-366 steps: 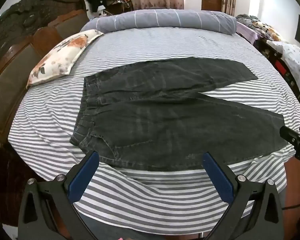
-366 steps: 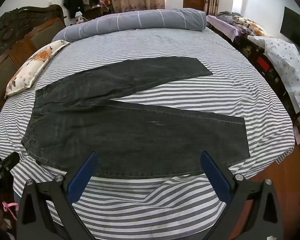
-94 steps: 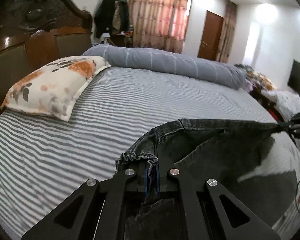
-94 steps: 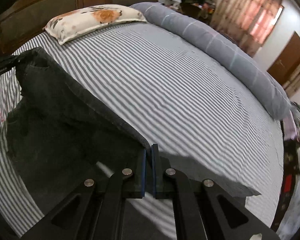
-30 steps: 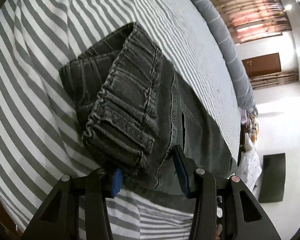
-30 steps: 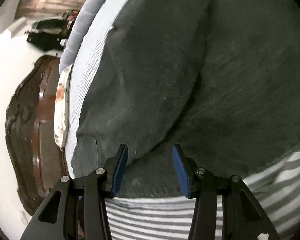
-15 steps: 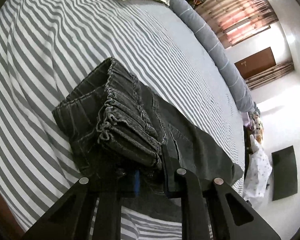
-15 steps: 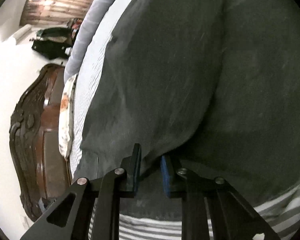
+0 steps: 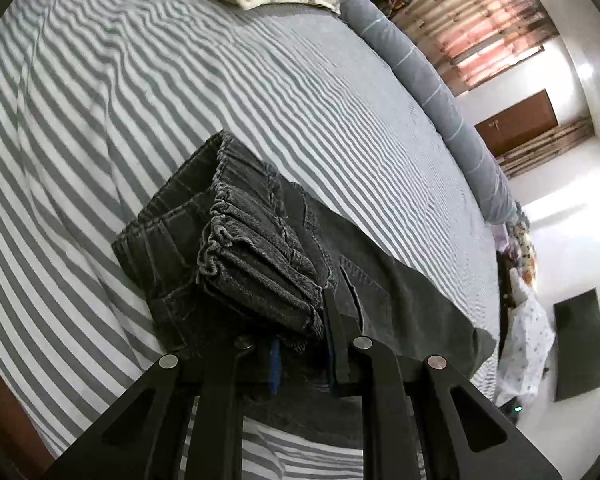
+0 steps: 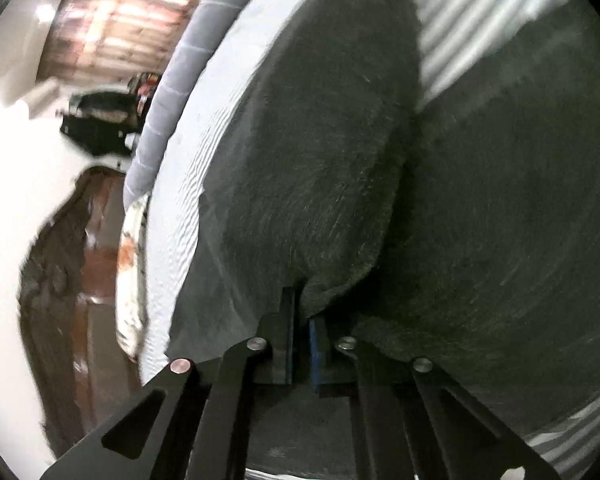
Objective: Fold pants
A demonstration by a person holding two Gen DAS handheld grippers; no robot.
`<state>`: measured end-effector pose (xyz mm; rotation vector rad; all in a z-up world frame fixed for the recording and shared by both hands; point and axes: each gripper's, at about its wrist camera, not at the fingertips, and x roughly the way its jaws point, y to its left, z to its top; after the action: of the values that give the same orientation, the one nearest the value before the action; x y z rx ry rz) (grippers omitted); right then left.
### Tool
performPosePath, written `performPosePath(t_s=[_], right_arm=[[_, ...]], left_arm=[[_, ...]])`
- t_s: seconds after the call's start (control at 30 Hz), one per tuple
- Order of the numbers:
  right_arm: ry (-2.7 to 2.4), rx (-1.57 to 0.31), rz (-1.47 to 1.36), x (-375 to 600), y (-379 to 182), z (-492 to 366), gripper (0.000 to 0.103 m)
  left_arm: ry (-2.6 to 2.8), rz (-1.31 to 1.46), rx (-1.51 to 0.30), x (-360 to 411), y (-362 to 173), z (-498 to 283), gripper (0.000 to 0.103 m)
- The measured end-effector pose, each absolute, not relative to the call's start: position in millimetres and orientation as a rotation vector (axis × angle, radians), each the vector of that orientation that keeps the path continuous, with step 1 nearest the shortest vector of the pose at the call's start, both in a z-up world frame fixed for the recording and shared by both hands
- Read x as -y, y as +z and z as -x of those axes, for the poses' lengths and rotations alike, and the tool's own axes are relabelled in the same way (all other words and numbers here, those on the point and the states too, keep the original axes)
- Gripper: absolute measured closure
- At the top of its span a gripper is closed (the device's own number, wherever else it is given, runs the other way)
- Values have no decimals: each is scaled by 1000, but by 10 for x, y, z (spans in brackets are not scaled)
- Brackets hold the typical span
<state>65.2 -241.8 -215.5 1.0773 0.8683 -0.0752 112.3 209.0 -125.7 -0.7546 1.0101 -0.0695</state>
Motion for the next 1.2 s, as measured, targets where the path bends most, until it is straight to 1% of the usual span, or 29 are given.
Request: performPosePath(t_s=[0.27, 0.43, 0.6, 0.83, 1.0, 1.13, 1.2], right_arm=[[-128, -919, -806, 2174, -1674, -515, 98], [-171, -981, -636, 1884, -1491, -350, 98], [-188, -1041, -601, 1821, -1616, -164, 98], [-189, -1110, -597, 1741, -1868, -65, 98], [-190, -1147, -604, 1736, -2009, -92, 98], [-197, -1173, -623, 1738, -2150, -150, 98], [-192, -1181, -646, 1768, -2213, -166, 95]], left_arm=[[-103, 607, -992, -2085, -1031, -1270, 87], [-126, 407, -999, -2013, -947, -1352, 87], [-138, 316, -1065, -2015, -1098, -1286, 87], [-99, 294, -1192, -2145, -1579, -1182, 86], [-80, 268, -1211, -2121, -1696, -1236, 86], [-55, 193, -1199, -2016, -1696, -1224, 85], [-53, 190, -1197, -1964, -1675, -1213, 85]])
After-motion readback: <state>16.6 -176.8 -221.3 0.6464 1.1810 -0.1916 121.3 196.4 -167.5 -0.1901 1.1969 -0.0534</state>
